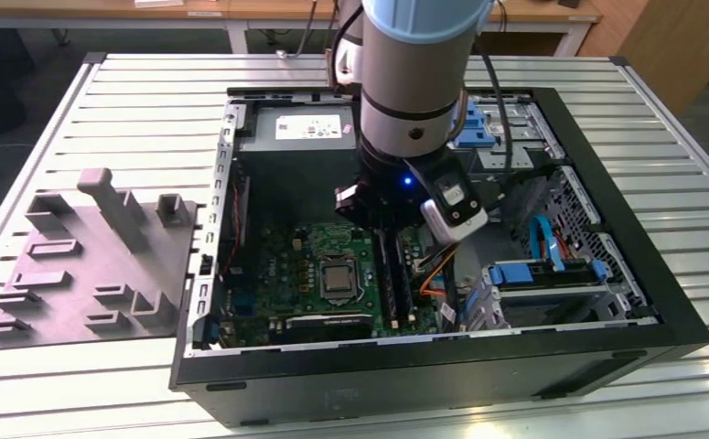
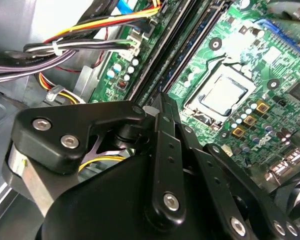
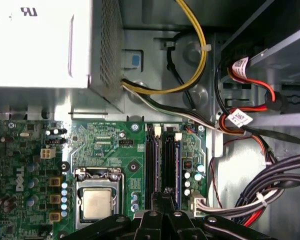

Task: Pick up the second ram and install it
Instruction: 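Press down the second ram until it locks into place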

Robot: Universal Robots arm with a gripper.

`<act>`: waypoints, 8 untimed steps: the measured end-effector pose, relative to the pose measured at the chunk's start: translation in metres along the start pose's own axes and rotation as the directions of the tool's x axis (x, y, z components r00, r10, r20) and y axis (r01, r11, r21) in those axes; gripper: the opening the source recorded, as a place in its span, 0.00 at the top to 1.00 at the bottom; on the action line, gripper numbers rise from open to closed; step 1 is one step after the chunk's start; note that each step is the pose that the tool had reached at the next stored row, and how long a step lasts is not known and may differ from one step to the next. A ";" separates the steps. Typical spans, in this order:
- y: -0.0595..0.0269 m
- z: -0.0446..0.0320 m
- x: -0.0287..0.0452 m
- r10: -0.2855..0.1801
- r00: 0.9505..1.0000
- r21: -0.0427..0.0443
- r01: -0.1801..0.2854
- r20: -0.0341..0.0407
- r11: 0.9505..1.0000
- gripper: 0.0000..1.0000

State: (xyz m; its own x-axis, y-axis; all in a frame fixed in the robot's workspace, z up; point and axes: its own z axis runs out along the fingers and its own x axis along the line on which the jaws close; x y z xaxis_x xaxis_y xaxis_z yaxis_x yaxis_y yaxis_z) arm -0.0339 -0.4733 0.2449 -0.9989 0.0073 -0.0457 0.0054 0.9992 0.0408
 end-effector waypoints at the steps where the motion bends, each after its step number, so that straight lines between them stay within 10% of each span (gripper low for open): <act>1: 0.0012 0.0001 0.0000 0.000 1.000 0.000 0.000 0.000 1.000 0.89; 8: 0.0123 0.0013 0.0001 0.000 1.000 -0.002 0.000 0.000 1.000 0.89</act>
State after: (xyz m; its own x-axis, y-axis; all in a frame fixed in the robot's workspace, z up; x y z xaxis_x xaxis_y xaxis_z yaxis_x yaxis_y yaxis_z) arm -0.0339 -0.4610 0.2441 -0.9989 0.0073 -0.0457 0.0054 0.9991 0.0429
